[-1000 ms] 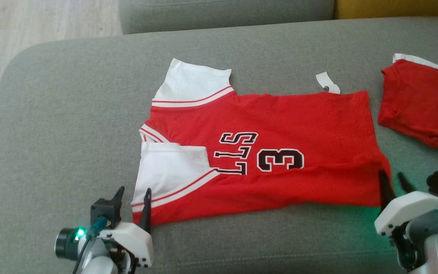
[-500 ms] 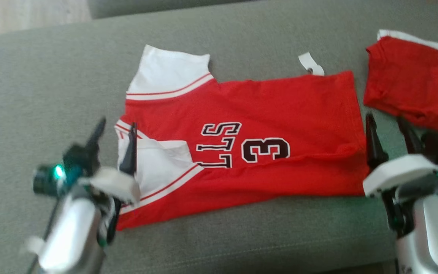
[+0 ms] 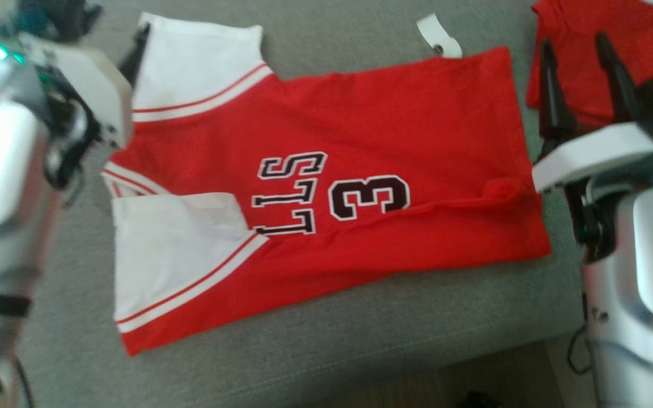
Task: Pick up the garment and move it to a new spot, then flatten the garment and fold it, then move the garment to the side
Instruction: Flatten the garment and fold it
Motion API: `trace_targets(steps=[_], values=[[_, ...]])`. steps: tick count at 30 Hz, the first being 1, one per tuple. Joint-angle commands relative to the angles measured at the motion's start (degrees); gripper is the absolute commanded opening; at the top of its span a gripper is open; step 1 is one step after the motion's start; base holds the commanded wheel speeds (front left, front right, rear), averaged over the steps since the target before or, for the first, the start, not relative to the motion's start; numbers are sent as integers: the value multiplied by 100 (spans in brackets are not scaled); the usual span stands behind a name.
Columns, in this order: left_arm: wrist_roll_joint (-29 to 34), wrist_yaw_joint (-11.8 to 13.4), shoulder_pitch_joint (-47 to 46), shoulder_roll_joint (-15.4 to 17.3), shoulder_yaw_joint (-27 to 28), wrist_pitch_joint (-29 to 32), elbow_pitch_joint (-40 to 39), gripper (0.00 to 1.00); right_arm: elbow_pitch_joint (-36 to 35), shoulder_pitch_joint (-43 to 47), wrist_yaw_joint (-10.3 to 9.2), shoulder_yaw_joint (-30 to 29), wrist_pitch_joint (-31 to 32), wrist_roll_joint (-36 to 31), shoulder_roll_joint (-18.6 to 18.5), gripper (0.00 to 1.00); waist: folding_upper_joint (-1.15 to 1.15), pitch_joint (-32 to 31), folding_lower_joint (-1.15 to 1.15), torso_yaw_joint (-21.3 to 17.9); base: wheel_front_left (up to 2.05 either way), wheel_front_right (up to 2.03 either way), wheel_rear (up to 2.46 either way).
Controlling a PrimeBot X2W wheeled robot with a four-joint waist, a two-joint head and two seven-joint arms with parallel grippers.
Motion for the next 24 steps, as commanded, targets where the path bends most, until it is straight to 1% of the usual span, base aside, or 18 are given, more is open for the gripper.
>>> trace_targets(steps=[1,2,3,7,11,13,17,24], values=[[-204,-31,-403,386,-56,227,-70,100,-222,-238,37,166,22,-18,-32,100,0,260,-2,-249,0,0,0],[-334,-32,-548,514,-239,384,-17,100,-219,-307,37,200,13,-2,-32,100,0,316,-2,-295,0,0,0],[-334,-32,-548,514,-239,384,-17,100,-219,-307,37,200,13,-2,-32,100,0,316,-2,-295,0,0,0],[-774,-33,-977,937,-838,684,152,100,-211,-484,37,338,-38,71,-32,100,0,501,-2,-448,0,0,0],[-983,-34,-1269,1178,-1143,661,449,100,-216,-571,37,450,-92,143,-32,100,0,637,-2,-563,0,0,0],[-1000,-34,-1391,1227,-1199,597,661,100,-221,-603,37,497,-110,172,-32,100,0,694,-2,-612,0,0,0],[-1029,-34,-1584,1225,-1325,436,995,100,-247,-638,37,545,-125,214,-32,100,0,782,-2,-698,0,0,0],[-1321,-35,-1806,1193,-1621,389,1287,100,-297,-658,37,501,-115,210,-32,100,0,926,-2,-801,0,0,0]])
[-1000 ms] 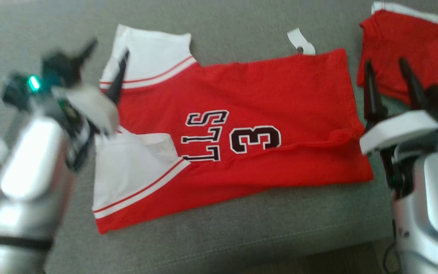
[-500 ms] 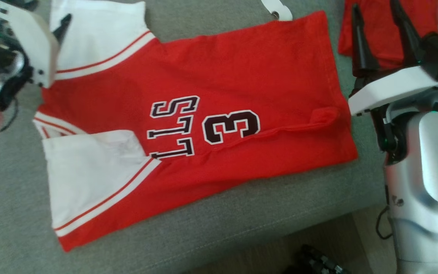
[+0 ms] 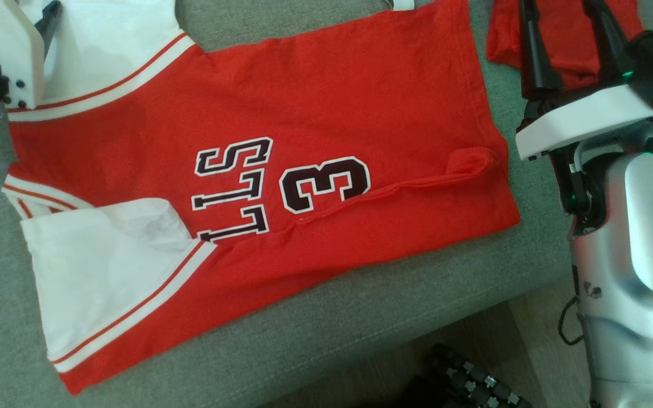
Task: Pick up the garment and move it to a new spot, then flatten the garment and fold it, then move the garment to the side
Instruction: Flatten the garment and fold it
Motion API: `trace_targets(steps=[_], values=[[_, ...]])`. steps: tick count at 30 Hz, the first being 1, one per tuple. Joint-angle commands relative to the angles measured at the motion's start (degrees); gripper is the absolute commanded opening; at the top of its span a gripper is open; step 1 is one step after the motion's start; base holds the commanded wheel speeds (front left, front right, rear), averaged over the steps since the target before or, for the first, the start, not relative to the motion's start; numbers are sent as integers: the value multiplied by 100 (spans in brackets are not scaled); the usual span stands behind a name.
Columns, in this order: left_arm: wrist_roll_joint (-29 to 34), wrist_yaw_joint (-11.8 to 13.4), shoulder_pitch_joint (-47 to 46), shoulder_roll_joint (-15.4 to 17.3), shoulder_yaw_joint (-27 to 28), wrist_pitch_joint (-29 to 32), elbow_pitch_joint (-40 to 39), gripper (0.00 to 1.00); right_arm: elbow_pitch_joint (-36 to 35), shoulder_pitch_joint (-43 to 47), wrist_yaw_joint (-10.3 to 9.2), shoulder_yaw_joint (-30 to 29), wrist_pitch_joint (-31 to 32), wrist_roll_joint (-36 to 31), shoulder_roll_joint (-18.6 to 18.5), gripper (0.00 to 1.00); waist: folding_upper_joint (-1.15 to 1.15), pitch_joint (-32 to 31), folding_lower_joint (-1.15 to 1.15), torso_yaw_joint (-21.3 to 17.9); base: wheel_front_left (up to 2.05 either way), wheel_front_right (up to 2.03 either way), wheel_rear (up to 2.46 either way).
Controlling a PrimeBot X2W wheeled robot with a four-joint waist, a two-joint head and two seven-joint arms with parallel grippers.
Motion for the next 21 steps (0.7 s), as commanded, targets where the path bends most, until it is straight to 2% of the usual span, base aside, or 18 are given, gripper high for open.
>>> trace_targets(steps=[1,4,5,6,9,16,21], values=[[-91,8,-356,235,89,-24,-73,100,-235,-101,37,40,-19,38,-26,100,0,32,0,-24,0,0,0],[-207,8,-449,245,-43,-48,16,100,-248,-104,37,18,-8,23,-26,100,0,67,0,-33,0,0,0],[-331,8,-475,193,-104,-7,89,18,-254,-104,37,-1,-1,6,-26,100,0,74,0,-17,0,0,0],[-403,8,-487,166,-134,-4,106,0,-253,-107,37,-17,9,-4,-26,100,0,74,0,2,0,0,0],[-583,8,-520,67,-180,-134,130,0,-188,-114,37,-112,77,61,-26,100,0,34,0,118,0,0,0],[-610,9,-555,-148,-150,-1052,142,0,272,-215,37,-305,333,156,-41,100,0,-189,0,582,0,0,0],[-570,20,-415,-292,-203,-1486,27,0,867,-401,37,-341,650,580,-131,100,0,-318,0,980,0,0,0]])
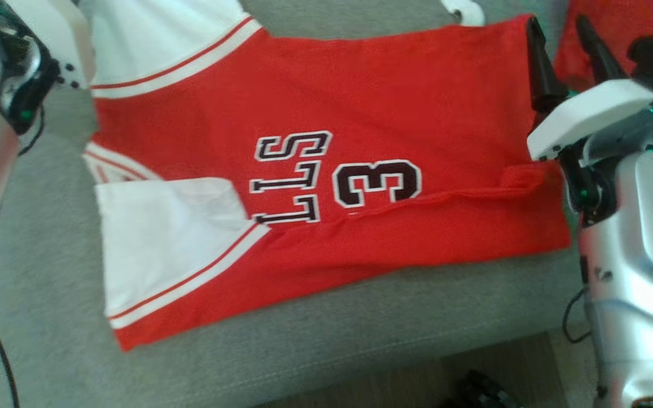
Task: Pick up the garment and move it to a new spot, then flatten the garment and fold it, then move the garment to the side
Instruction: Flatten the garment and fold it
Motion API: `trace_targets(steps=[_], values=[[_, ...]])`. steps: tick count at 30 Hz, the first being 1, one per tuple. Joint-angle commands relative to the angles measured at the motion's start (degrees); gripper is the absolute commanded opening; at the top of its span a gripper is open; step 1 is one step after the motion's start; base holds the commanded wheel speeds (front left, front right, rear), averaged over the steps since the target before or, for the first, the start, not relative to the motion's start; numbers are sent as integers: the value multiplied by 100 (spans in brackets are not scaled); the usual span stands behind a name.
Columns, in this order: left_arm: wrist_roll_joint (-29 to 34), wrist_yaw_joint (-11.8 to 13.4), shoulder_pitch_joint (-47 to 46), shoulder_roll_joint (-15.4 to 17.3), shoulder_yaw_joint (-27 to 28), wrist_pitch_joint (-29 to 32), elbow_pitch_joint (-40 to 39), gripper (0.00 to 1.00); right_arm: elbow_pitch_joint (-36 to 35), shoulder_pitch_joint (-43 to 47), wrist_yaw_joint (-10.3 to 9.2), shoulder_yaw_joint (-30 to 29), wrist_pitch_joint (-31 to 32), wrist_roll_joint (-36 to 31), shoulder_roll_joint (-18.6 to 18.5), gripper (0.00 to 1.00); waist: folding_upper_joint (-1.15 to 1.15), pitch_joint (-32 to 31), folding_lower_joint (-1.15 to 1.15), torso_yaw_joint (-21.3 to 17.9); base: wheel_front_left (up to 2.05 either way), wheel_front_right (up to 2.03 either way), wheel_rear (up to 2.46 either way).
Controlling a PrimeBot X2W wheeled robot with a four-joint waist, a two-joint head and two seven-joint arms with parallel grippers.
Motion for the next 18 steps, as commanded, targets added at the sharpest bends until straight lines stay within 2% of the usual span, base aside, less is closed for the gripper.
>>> trace_targets(steps=[1,10,18], values=[[22,20,-146,202,128,-104,-171,0,7,-254,37,31,112,150,-101,100,0,-112,0,262,0,0,0],[84,26,33,114,-42,-301,-540,0,1273,-831,37,-76,439,368,-531,100,0,-72,0,642,0,0,0],[95,65,63,66,-128,-293,-809,0,2319,-1365,37,44,479,409,-819,100,0,24,0,735,0,0,0]])
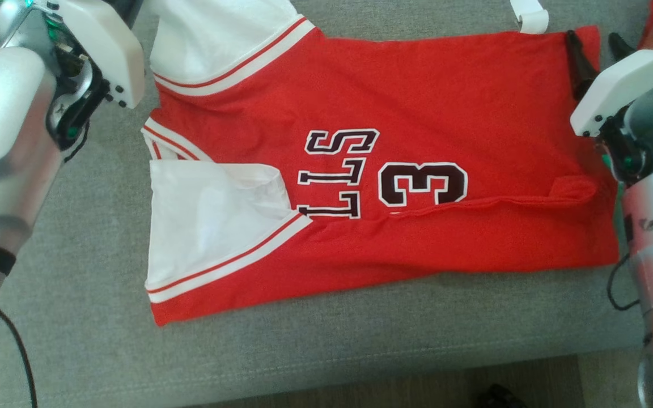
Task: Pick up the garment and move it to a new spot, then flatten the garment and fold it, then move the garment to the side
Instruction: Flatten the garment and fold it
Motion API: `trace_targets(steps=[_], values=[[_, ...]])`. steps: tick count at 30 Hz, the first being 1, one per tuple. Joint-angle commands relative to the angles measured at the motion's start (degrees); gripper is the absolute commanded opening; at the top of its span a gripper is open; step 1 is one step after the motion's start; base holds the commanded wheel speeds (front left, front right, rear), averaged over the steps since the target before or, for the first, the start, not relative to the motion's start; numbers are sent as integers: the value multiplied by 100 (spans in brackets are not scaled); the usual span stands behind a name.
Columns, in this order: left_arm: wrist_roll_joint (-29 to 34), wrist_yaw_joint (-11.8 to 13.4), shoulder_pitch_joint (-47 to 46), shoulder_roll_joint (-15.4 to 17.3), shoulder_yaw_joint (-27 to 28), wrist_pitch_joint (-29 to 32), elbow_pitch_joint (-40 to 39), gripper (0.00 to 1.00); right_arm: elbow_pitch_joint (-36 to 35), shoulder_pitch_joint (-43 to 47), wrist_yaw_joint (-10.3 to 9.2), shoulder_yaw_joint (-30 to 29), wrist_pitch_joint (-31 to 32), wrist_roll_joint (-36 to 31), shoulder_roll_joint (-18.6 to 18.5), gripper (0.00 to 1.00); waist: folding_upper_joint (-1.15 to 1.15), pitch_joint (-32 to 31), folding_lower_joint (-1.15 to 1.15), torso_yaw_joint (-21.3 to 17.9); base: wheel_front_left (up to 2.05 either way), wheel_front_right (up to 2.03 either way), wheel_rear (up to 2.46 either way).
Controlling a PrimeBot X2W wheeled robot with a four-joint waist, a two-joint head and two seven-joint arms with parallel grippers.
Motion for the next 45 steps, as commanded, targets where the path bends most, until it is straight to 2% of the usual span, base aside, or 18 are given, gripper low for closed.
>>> trace_targets(steps=[1,7,8,9,13,19,29,36,45], values=[[35,58,-187,210,183,-30,-149,0,-55,-197,37,131,-77,32,-65,100,0,25,0,-2,0,0,0],[19,78,-202,249,169,-15,-191,0,313,-411,37,487,5,283,-107,100,0,95,0,-13,0,0,0],[14,85,-202,256,169,-13,-189,0,347,-431,37,575,45,357,-127,15,0,100,0,-15,0,0,0],[10,94,-202,262,170,-13,-185,0,366,-447,37,660,69,425,-153,0,0,105,0,-17,0,0,0],[-1,138,-233,294,193,-54,-139,0,358,-541,37,926,28,668,-300,0,0,127,0,-20,0,0,0],[11,339,-369,299,306,-293,-34,0,314,-850,37,1067,-471,785,-470,0,0,169,0,-1,0,0,0],[40,527,-789,223,496,-796,295,0,479,-1500,37,1255,-1186,770,-504,0,0,295,0,58,0,0,0],[85,701,-1236,77,663,-1126,596,0,782,-2094,37,1141,-1900,632,-519,0,0,439,0,108,0,0,0],[217,593,-1218,-123,661,-1297,906,0,1341,-2193,37,1267,-2278,652,-392,0,0,354,0,142,0,0,0]])
